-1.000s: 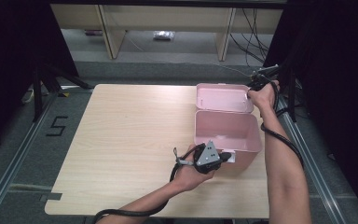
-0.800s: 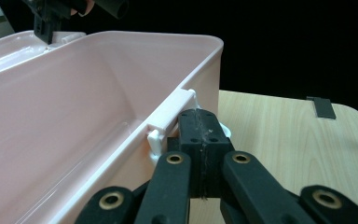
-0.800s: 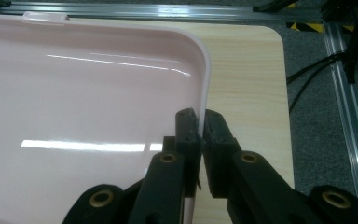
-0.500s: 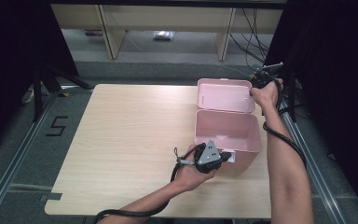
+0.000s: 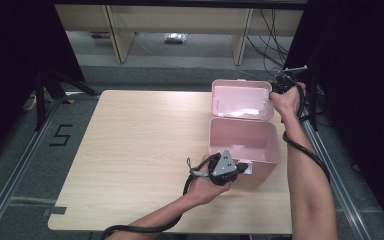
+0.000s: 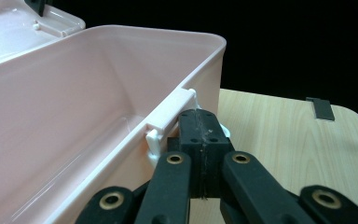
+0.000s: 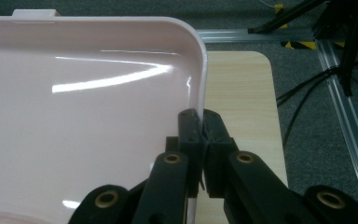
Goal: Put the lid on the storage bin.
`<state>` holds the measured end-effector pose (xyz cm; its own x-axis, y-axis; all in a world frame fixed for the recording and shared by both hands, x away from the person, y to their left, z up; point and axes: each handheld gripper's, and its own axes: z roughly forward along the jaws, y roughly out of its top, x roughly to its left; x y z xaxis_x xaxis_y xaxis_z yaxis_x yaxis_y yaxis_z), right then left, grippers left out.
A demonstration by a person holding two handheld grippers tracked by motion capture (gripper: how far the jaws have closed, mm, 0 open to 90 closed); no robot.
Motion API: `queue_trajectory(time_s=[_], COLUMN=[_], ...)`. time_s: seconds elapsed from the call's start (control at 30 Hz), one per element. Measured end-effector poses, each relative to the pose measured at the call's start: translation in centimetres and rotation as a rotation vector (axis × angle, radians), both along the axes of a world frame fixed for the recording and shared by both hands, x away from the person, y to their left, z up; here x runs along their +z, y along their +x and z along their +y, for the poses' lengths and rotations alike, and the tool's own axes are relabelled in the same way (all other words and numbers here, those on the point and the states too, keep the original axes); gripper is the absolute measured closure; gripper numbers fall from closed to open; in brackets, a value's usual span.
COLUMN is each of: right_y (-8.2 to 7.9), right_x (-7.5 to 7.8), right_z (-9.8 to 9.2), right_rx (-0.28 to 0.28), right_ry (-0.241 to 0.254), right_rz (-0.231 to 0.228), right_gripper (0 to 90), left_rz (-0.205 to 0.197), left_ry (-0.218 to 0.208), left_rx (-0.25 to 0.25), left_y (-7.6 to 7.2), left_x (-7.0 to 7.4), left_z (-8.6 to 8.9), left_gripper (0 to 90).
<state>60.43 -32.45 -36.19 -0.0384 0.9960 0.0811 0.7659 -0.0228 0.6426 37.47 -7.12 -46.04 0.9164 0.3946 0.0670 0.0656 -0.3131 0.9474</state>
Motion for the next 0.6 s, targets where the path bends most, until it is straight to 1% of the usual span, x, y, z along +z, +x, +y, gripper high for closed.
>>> queue_trajectory(time_s=[0.03, 0.1, 0.13, 0.17, 0.23, 0.27, 0.3, 0.4, 0.43, 0.5, 0.53, 0.57, 0.6], right_y=[0.0, -0.1, -0.2, -0.3, -0.3, -0.4, -0.5, -0.7, -0.7, -0.9, -0.9, -0.9, -1.1], right_x=[-0.1, 0.3, 0.3, 0.3, 0.5, 0.7, 0.6, 0.8, 0.8, 1.0, 1.0, 1.0, 1.1], right_z=[-0.1, -0.1, -0.3, -0.1, -0.2, -0.1, -0.1, -0.2, -0.4, -0.4, -0.3, -0.5, -0.1], right_rx=[0.014, 0.002, 0.02, 0.005, 0.017, 0.004, 0.009, 0.014, 0.033, 0.028, 0.023, 0.054, 0.011], right_ry=[-0.014, 0.003, -0.019, 0.001, -0.015, 0.004, -0.004, -0.006, -0.022, -0.022, -0.013, -0.035, 0.005], right_rz=[-0.016, -0.01, -0.023, -0.023, -0.03, -0.02, -0.039, -0.046, -0.059, -0.058, -0.06, -0.074, -0.064], right_gripper=[89.0, 89.1, 89.1, 89.1, 89.1, 89.2, 89.2, 89.3, 89.4, 89.5, 89.5, 89.5, 89.5], left_rz=[0.001, 0.0, 0.0, 0.004, 0.005, 0.006, 0.006, 0.006, 0.006, 0.007, 0.006, 0.005, 0.004], left_ry=[0.0, -0.001, -0.003, -0.005, -0.003, -0.003, -0.002, -0.002, -0.001, -0.001, 0.001, 0.002, 0.002], left_rx=[0.0, 0.0, 0.0, 0.0, 0.001, 0.001, 0.001, 0.002, 0.001, 0.001, 0.001, 0.0, 0.0], left_y=[0.0, 0.0, 0.0, 0.1, 0.1, 0.1, 0.1, 0.1, 0.1, 0.1, 0.1, 0.1, 0.1], left_x=[0.0, 0.0, 0.0, 0.0, 0.0, 0.0, 0.1, 0.1, 0.1, 0.1, 0.1, 0.1, 0.1], left_z=[0.0, 0.0, 0.0, 0.0, 0.0, 0.0, -0.1, -0.1, -0.1, -0.1, -0.1, -0.1, -0.1], left_gripper=[90.0, 90.0, 90.0, 90.0, 90.0, 90.0, 90.0, 90.0, 90.0, 90.0, 90.0, 90.0, 90.0])
